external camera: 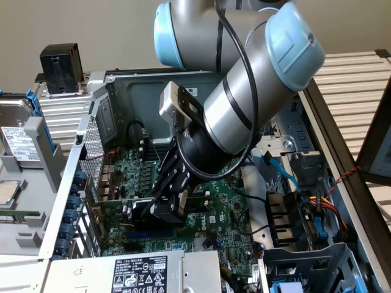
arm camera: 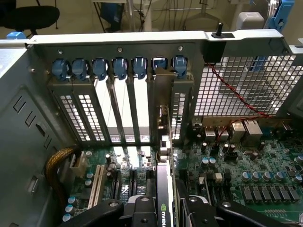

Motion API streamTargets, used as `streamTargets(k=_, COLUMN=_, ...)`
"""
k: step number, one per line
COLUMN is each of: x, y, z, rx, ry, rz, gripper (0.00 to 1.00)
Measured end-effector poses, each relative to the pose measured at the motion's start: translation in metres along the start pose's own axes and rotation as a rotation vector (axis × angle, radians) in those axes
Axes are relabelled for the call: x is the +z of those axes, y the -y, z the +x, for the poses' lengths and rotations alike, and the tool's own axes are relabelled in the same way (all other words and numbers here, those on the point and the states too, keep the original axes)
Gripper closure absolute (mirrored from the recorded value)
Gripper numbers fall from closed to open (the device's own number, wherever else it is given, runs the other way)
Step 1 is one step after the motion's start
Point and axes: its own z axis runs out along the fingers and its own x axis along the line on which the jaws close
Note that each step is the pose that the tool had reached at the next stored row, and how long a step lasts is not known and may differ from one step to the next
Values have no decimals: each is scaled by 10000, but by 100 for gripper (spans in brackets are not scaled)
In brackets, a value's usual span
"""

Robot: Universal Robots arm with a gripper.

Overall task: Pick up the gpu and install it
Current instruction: 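Insert the gpu into the slot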

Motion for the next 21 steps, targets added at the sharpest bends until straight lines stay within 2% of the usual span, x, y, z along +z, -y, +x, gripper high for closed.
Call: streamTargets(k=21, x=4, y=3, z=0, rx=-81, ry=-76, rz=4, gripper=73)
